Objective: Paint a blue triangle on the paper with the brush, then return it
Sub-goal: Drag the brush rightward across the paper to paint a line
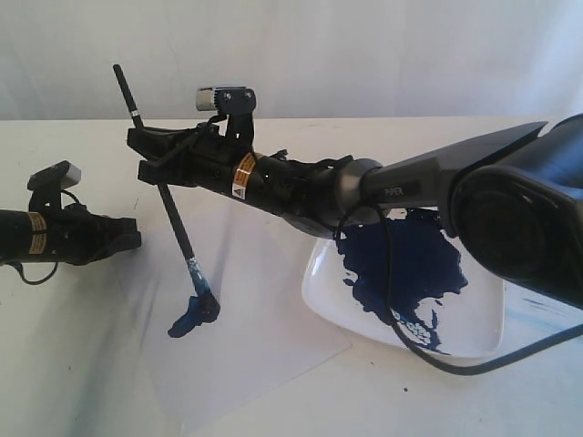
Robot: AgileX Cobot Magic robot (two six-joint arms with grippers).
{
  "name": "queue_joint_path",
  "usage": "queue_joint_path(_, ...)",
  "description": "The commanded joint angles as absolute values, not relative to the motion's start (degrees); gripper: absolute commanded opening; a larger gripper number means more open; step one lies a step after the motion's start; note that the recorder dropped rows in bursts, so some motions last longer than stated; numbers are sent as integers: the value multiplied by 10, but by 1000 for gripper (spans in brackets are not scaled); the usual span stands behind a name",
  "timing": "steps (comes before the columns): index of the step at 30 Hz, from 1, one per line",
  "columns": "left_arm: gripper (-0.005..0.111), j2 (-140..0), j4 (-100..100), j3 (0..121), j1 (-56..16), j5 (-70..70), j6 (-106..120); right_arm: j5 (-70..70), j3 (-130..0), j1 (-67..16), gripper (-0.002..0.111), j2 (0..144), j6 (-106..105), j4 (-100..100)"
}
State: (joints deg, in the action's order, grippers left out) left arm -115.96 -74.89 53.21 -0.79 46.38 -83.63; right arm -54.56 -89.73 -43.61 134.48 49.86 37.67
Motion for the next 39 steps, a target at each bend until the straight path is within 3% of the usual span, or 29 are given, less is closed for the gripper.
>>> queue_joint_path(1,0,-1167,-774,528,-7,393,-837,-556,-901,-427,0,1344,518,389)
queue_joint_path(39,0,-1167,-842,528,-7,359,-822,-555,-926,-388,0,1344,602,498)
